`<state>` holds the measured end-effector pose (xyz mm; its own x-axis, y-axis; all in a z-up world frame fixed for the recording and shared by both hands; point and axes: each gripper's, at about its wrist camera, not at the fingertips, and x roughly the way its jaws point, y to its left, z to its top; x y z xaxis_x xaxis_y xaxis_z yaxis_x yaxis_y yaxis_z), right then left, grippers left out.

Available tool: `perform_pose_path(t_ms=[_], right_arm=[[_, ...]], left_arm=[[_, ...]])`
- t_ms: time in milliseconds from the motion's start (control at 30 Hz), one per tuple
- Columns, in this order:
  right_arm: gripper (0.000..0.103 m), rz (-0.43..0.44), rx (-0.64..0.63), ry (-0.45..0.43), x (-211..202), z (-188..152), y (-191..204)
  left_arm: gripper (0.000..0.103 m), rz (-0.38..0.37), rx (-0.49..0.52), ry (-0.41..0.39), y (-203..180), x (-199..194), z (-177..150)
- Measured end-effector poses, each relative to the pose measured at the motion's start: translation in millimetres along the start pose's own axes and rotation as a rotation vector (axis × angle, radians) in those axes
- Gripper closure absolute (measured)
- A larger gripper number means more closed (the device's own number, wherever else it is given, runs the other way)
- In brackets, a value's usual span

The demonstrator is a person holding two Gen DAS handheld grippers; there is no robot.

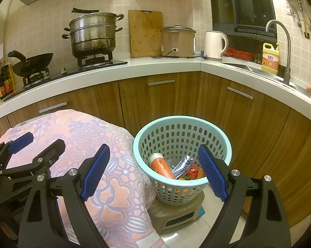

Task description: Collect trash

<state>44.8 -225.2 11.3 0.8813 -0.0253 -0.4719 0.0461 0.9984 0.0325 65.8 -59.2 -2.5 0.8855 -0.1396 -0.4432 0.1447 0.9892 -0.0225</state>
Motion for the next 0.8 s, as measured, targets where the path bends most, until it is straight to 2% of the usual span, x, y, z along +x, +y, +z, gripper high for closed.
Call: perform_pose_path(t_ms=[467, 800], right_arm=[[0.020, -0.008, -0.001, -0.037, -6.4, 1.4, 4.0], [0.020, 0.001, 0.002, -0.028, -5.1, 0.9, 5.3]], left_arm=[[0.014, 0.004, -0.017, 0.005, 4.1, 1.0, 1.5], [0.014, 0.001, -0.002, -0.013, 3.1, -2.3, 1.6]])
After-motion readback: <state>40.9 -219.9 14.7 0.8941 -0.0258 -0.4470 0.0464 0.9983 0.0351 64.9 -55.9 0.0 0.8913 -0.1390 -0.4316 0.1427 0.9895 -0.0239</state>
